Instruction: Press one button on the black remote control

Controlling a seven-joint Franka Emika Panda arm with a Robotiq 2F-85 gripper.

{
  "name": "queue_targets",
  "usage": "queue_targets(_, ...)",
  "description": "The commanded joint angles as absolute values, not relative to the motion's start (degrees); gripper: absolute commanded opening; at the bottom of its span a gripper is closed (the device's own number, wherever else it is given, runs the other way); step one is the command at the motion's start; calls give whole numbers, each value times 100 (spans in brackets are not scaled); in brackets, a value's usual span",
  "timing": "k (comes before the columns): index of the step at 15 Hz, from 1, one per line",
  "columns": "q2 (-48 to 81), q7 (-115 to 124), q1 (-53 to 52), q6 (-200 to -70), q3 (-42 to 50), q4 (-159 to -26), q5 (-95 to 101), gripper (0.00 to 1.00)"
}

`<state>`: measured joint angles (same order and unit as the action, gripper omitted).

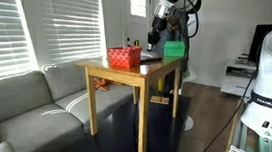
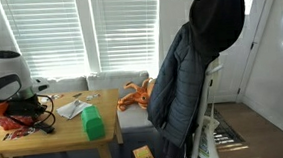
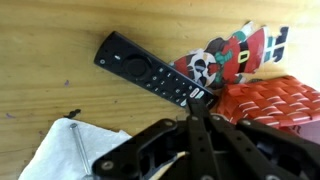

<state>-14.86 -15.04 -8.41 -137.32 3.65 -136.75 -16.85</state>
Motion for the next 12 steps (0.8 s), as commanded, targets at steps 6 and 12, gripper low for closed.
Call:
queue_targets(6,-1375,-1635,-765,-13673,340,-13611,-1822,0)
queue_targets(12,-1160,-2036,-809,-13660,426,-13527,-2231,0)
